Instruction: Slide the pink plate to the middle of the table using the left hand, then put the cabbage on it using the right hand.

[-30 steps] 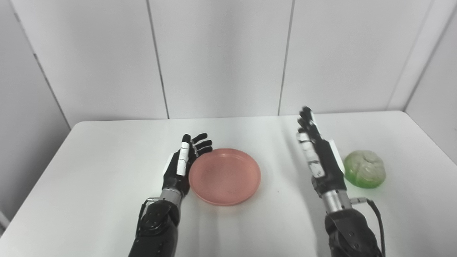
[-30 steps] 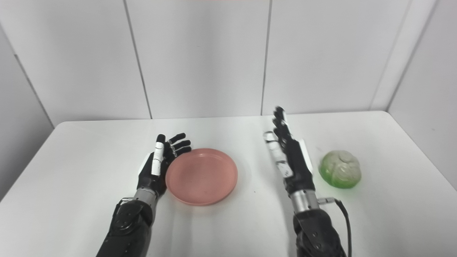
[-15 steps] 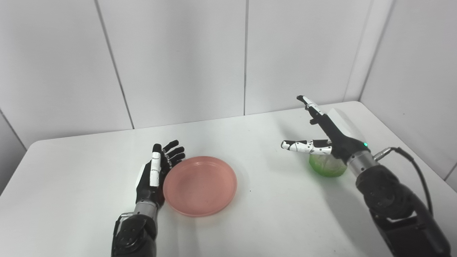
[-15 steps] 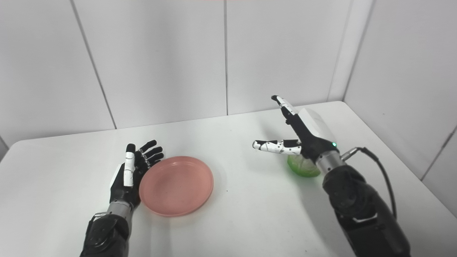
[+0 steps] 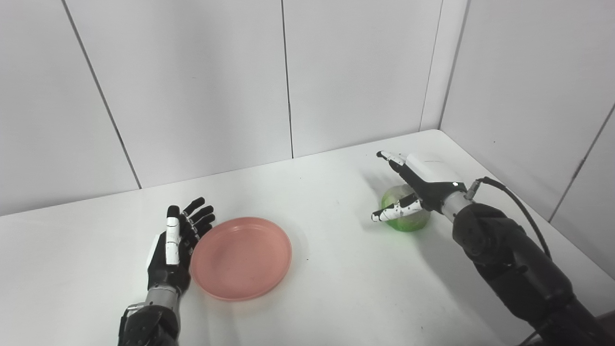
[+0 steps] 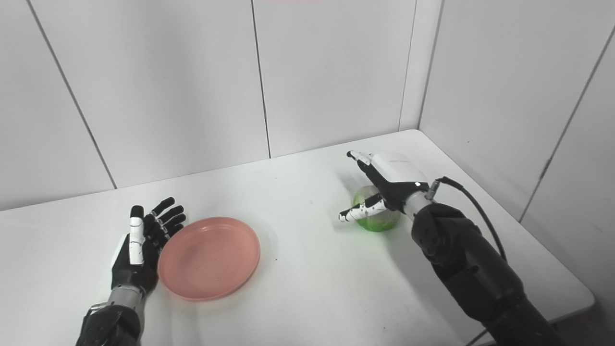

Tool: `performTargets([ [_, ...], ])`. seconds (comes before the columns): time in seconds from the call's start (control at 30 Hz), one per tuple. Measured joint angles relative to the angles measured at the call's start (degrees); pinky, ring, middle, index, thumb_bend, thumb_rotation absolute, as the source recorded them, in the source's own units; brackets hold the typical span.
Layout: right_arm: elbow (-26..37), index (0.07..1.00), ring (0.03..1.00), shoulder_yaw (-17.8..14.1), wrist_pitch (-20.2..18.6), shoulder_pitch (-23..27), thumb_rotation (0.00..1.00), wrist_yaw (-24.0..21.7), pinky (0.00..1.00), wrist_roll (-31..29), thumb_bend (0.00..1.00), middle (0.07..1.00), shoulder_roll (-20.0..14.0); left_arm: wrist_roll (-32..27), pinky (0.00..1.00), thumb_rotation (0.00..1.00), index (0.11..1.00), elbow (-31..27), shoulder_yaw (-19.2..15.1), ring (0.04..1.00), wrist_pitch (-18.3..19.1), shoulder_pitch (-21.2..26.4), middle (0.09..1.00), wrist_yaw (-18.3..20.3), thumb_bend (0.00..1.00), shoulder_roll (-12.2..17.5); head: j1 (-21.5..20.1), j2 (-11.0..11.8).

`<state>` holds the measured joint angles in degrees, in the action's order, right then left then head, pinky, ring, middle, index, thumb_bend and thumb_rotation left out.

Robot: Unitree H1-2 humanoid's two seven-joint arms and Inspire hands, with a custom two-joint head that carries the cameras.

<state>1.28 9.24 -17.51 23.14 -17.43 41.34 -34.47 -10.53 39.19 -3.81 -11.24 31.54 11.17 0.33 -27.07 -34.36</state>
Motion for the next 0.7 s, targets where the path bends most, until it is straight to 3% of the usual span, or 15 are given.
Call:
performTargets([
  [0.37, -5.67, 0.934, 0.925, 1.09, 0.03, 0.0, 0.49, 0.3, 1.0, 2.98, 1.0, 0.909, -0.45, -0.21, 0.85, 1.0, 0.774, -0.33, 0.13, 0.801, 0.1, -0.18, 0.781, 0.37, 0.83, 0.69, -0.18, -0.44],
  [0.5, -6.99, 0.919, 0.923, 1.13, 0.06, 0.51, 0.42, 0.59, 0.99, 3.05, 1.0, 0.908, -0.8, -0.17, 0.86, 1.0, 0.774, -0.34, 0.13, 0.798, 0.1, -0.18, 0.78, 0.32, 0.83, 0.66, -0.18, -0.44],
  [0.6, -7.11, 0.887, 0.899, 0.56, 0.08, 0.5, 0.29, 0.6, 0.79, 1.17, 0.99, 0.908, -0.72, -0.07, 0.87, 1.0, 0.775, -0.4, 0.13, 0.801, 0.33, -0.2, 0.781, 0.3, 0.83, 0.66, -0.18, -0.53],
  [0.67, -7.1, 0.829, 0.817, -0.07, 0.08, 0.36, 0.11, 0.59, 0.63, -0.36, 0.92, 0.882, -0.5, -0.02, 0.84, 1.0, 0.771, -0.42, 0.18, 0.795, 0.4, -0.21, 0.778, 0.3, 0.82, 0.67, -0.18, -0.7],
  [0.7, -7.1, 0.786, 0.731, -0.47, 0.08, 0.22, 0.03, 0.64, 0.58, -0.98, 0.88, 0.819, -0.29, -0.02, 0.83, 1.0, 0.769, -0.42, 0.19, 0.793, 0.39, -0.21, 0.778, 0.31, 0.82, 0.67, -0.09, -0.79],
])
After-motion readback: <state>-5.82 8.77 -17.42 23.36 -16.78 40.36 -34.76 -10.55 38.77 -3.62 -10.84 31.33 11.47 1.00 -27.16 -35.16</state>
